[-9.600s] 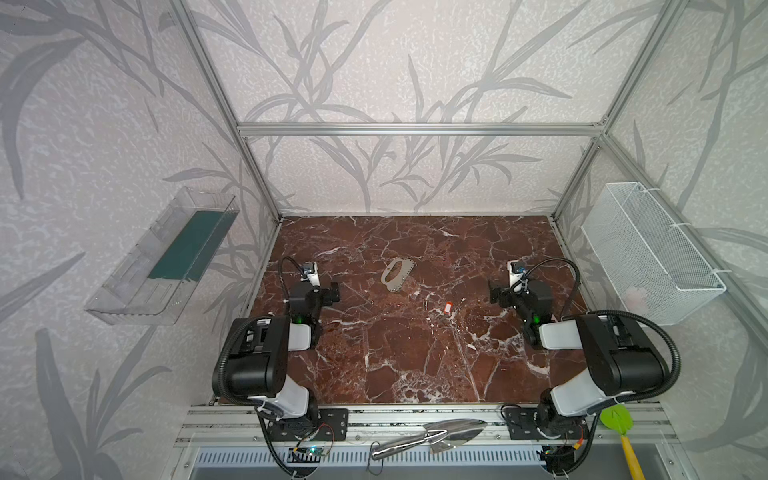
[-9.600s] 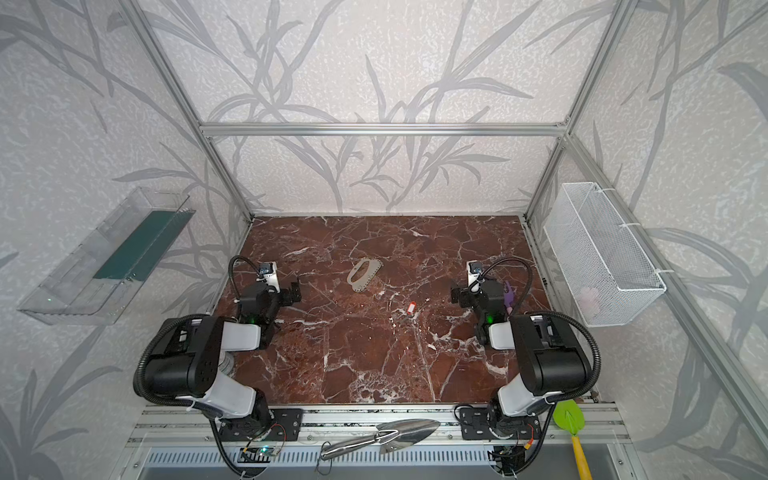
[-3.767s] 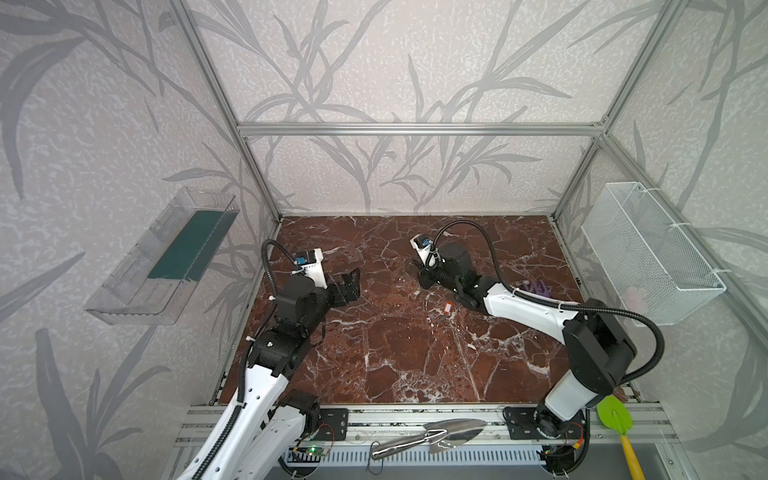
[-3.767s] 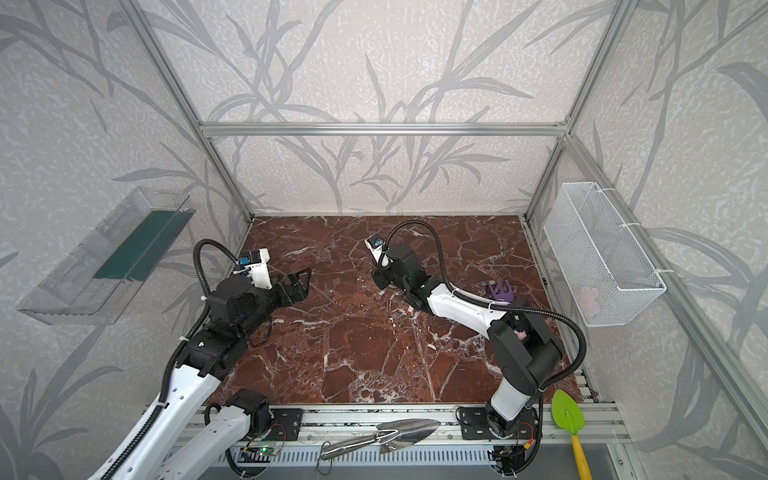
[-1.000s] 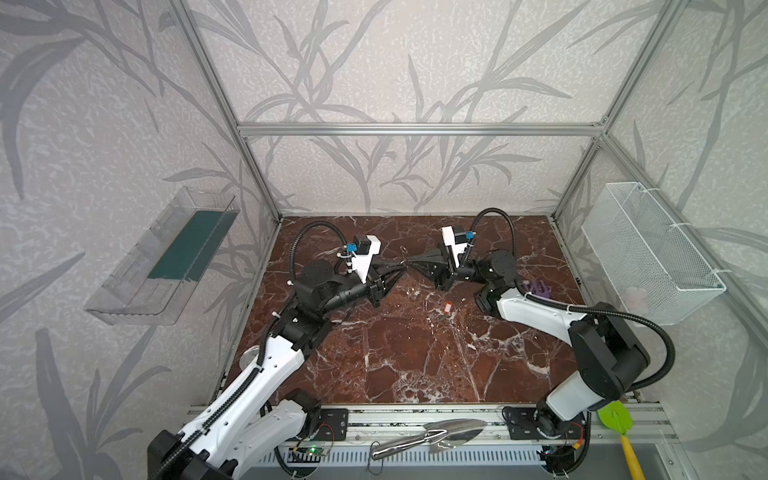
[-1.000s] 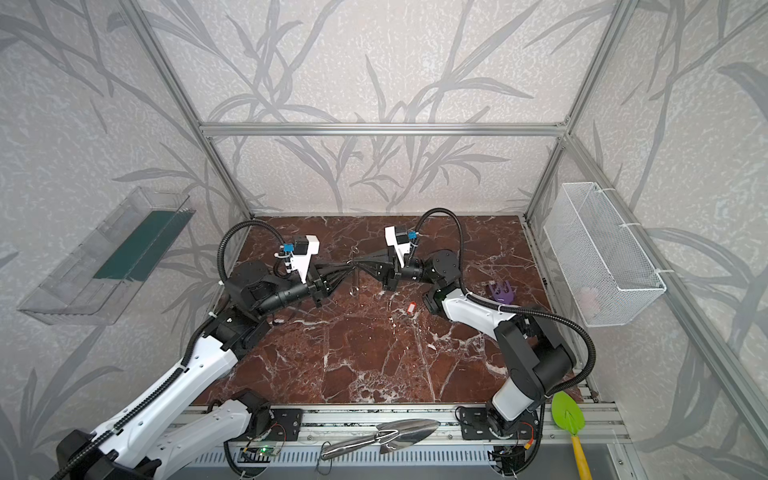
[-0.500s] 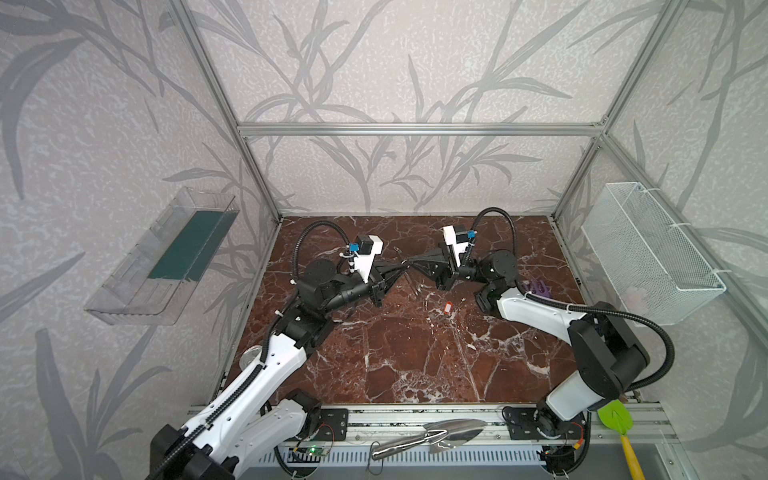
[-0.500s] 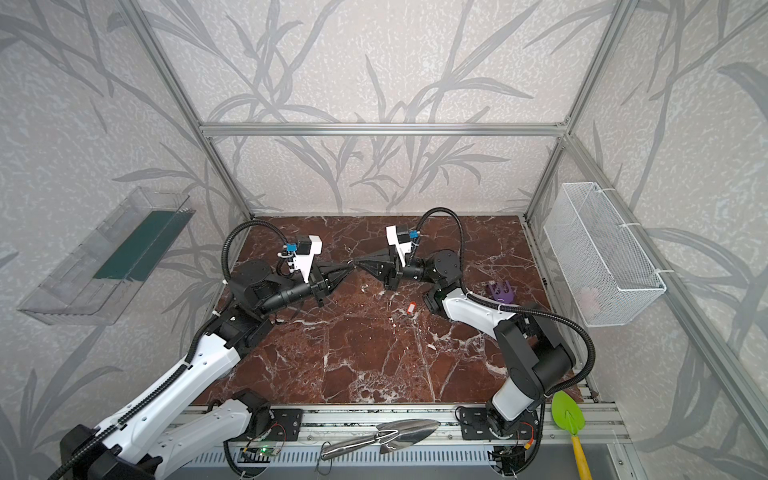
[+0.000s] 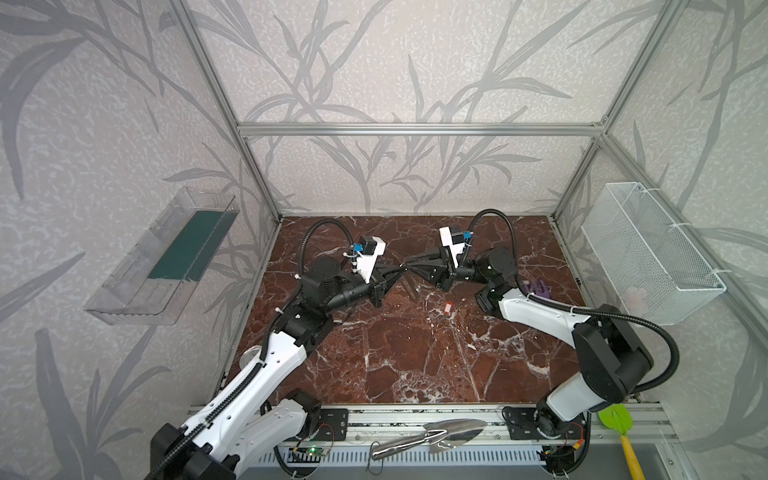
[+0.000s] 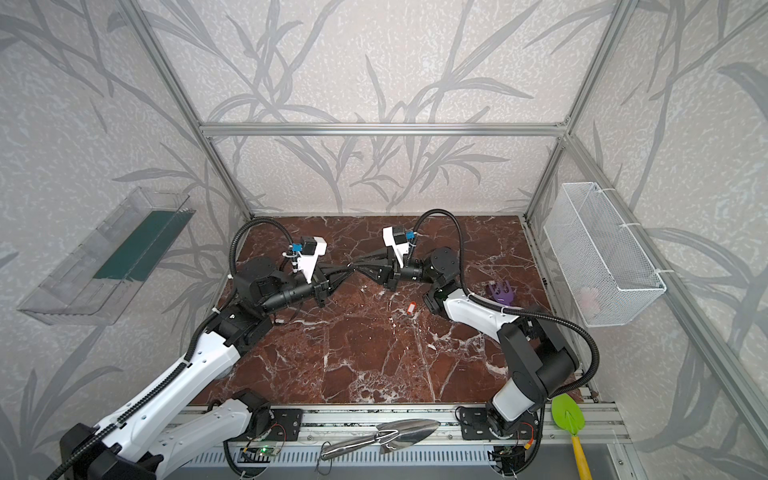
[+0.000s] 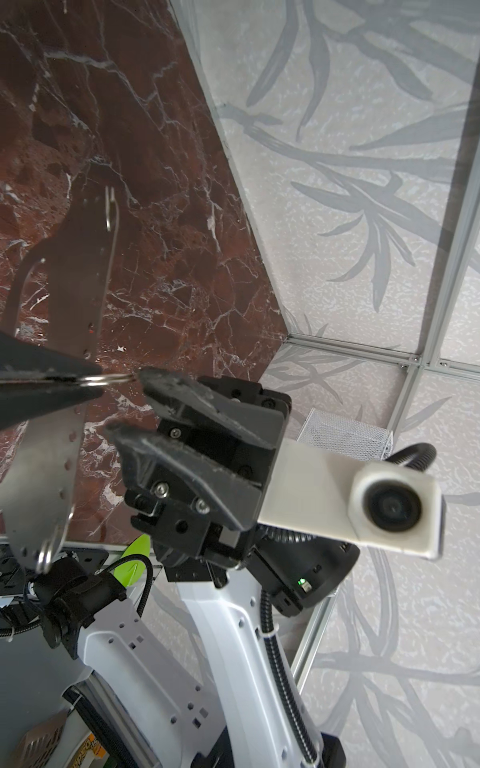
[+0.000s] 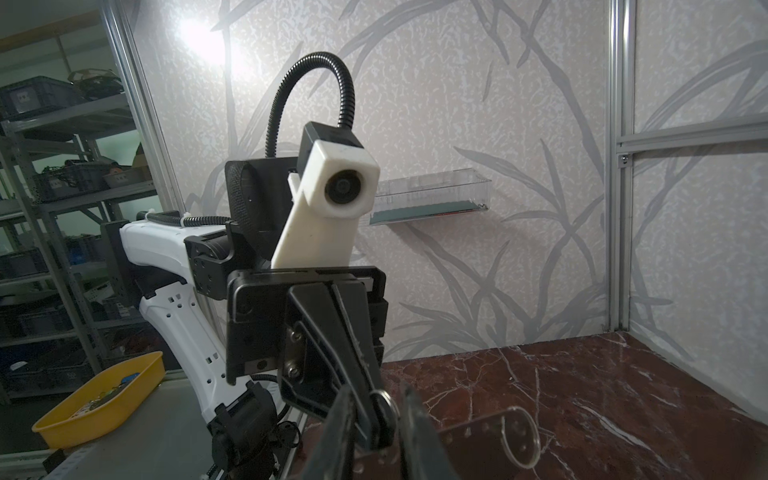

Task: Put the keys on the keyring

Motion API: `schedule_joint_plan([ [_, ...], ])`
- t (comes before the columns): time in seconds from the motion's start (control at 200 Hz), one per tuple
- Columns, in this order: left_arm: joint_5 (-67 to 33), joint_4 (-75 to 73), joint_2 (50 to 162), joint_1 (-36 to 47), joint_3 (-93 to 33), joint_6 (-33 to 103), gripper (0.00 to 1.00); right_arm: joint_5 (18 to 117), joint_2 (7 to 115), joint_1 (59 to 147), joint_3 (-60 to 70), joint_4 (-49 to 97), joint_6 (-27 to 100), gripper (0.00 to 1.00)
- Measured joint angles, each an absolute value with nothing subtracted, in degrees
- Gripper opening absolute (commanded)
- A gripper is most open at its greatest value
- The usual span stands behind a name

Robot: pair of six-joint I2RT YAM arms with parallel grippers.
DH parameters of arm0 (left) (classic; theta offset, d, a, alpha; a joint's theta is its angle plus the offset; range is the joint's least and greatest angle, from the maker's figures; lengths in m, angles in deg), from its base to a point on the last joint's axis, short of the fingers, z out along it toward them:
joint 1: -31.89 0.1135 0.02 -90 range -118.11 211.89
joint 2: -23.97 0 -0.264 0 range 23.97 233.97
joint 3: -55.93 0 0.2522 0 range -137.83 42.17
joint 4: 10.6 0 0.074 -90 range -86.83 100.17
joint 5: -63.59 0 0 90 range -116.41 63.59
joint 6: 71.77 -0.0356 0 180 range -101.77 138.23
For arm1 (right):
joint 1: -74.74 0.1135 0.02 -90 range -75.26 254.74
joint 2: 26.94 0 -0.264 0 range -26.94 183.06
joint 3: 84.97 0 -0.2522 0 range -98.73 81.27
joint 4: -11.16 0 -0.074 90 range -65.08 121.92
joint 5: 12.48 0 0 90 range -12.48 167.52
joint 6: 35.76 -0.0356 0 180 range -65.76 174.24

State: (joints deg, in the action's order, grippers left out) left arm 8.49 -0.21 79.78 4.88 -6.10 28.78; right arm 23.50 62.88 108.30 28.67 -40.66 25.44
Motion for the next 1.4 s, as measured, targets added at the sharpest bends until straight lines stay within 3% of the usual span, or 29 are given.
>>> schedule_joint_plan([
  [0.195,7.61,9.6,80.72,4.88,-10.71,25.87,0.0,24.68,54.55,104.69,31.32,-29.51,30.99,0.34],
  [0.385,7.44,22.08,82.36,4.82,-18.19,20.32,0.0,28.62,46.2,103.01,31.03,-7.44,41.51,0.37],
  [0.6,5.47,41.67,91.14,3.86,-35.78,13.85,0.0,31.81,42.59,103.01,26.77,15.71,51.17,0.37],
  [1.06,6.32,57.21,96.61,-2.94,-41.18,2.68,0.0,28.64,42.35,103.01,25.68,24.19,56.2,0.37],
  [1.405,9.76,57.84,96.89,-3.97,-40.18,-2.81,0.0,21.65,39.32,103.67,26.99,22.9,57.57,0.36],
])
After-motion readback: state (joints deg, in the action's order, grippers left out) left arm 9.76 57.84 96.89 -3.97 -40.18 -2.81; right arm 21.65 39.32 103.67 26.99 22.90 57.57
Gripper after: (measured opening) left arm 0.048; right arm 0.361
